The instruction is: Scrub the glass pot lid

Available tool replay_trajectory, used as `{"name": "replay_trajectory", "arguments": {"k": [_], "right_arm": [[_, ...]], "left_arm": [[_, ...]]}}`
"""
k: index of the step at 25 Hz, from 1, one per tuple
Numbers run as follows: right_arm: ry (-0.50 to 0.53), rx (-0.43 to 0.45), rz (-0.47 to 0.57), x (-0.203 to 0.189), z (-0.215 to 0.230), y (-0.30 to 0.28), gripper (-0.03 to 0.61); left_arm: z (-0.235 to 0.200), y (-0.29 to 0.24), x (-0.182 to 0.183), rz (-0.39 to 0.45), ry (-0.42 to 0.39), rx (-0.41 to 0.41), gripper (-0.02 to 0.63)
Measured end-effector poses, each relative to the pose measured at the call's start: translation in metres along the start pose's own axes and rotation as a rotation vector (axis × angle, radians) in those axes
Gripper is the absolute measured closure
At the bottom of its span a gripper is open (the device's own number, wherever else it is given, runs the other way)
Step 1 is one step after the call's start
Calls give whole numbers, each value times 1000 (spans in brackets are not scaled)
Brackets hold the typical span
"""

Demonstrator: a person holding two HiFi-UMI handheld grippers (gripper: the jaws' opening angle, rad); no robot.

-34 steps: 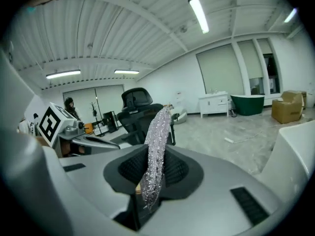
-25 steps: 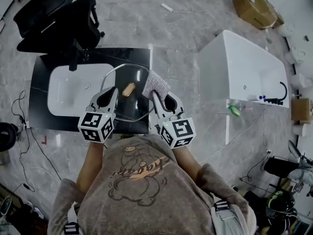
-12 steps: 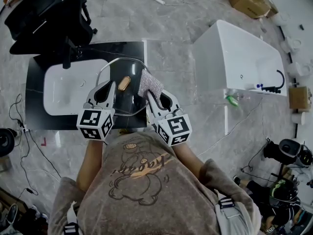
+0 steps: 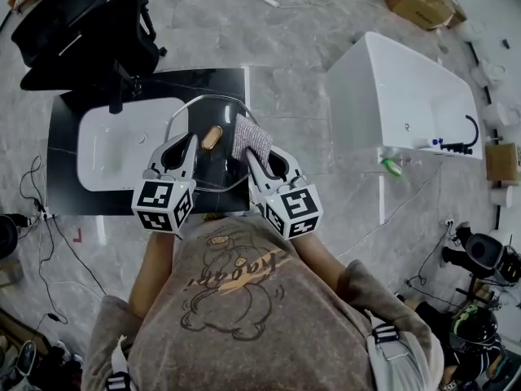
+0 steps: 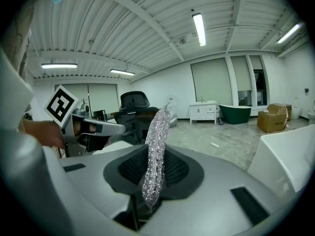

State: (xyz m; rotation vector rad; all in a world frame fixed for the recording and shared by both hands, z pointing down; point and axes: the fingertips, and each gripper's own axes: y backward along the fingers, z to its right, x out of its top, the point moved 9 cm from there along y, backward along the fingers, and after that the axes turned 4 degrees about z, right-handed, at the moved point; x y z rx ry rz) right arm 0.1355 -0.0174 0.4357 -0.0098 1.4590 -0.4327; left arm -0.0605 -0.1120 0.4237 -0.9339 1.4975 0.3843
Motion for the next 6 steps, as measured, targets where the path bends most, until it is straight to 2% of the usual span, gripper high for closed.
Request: {"name": "replay_trajectory", "arguments": {"k": [6], "right_arm": [[-1, 10, -10, 5, 4, -4, 494]], "left_arm": [[3, -1, -1, -19, 16, -29, 595]]}}
